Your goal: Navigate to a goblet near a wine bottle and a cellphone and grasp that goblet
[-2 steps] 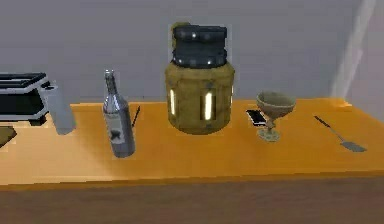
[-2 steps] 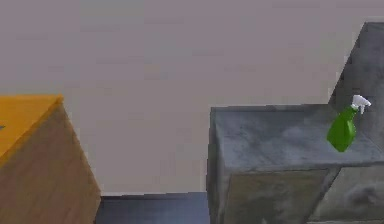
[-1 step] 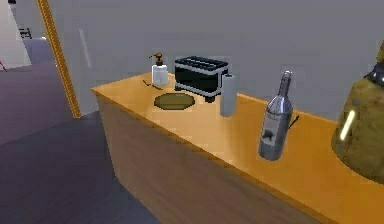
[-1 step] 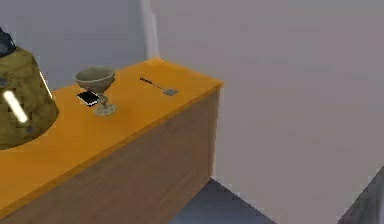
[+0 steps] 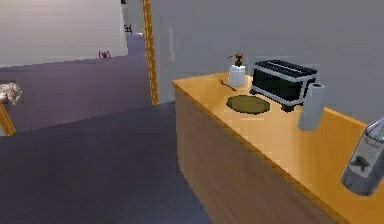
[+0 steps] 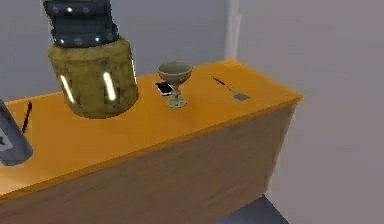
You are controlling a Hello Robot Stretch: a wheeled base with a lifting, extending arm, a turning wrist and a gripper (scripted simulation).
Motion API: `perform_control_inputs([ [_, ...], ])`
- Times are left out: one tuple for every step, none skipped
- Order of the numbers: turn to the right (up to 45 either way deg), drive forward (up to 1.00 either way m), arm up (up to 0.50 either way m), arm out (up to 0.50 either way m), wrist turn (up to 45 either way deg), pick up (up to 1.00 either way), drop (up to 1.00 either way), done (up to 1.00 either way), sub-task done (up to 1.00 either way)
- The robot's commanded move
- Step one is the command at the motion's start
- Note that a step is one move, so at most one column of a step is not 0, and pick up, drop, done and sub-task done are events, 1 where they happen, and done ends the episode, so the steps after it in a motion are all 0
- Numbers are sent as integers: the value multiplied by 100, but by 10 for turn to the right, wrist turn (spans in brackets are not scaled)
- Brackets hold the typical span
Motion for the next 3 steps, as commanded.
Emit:
perform_control_inputs([
  [0,0,50,0,0,0,0,0,0],
  [0,0,38,0,0,0,0,0,0],
  [0,0,0,46,0,0,0,0,0],
])
